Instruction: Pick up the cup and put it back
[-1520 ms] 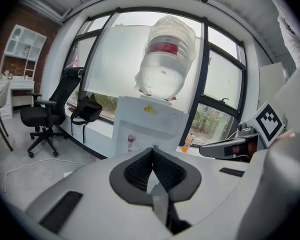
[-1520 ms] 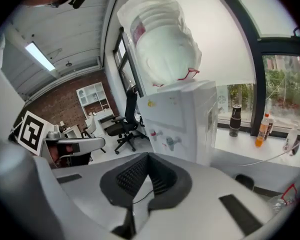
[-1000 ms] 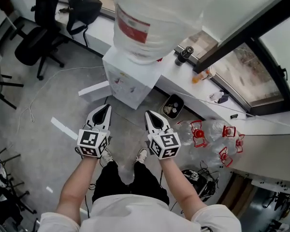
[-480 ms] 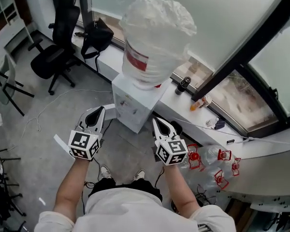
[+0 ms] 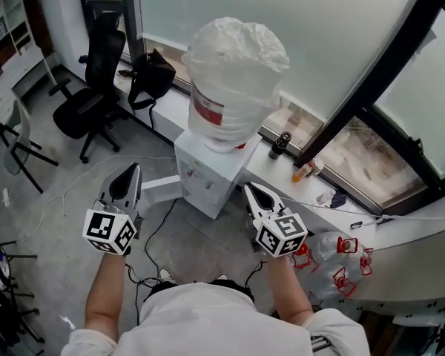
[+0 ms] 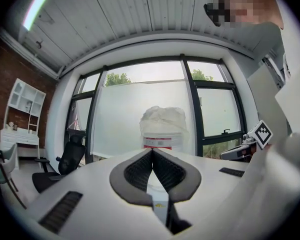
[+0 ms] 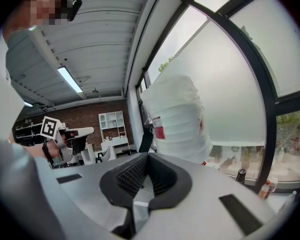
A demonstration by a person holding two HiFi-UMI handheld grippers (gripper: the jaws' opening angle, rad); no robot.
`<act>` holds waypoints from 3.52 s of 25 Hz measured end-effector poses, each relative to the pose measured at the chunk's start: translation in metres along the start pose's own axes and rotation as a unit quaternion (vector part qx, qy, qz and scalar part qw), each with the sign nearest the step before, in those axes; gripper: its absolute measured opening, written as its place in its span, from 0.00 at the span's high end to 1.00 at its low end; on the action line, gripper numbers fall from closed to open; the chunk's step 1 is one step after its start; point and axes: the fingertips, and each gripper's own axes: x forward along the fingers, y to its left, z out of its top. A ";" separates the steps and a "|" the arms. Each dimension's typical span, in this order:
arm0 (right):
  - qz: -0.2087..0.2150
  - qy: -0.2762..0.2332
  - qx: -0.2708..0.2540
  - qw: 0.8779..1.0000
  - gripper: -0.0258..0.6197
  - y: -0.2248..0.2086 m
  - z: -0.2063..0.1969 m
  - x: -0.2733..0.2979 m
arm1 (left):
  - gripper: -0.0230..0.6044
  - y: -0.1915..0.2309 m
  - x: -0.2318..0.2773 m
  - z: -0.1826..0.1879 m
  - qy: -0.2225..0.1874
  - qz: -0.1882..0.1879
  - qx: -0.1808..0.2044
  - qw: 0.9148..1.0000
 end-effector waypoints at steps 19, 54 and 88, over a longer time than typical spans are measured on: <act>-0.097 -0.043 -0.093 0.990 0.93 -0.015 0.045 -0.073 | 0.93 0.019 -0.085 0.026 -0.037 0.060 0.037 0.997; -0.129 -0.065 -0.084 0.986 0.93 0.053 0.036 -0.056 | 0.93 0.051 -0.103 0.005 -0.059 0.004 -0.023 0.998; -0.112 -0.063 -0.136 0.982 0.93 0.043 0.047 -0.058 | 0.93 0.008 -0.088 0.012 -0.049 -0.002 -0.013 0.999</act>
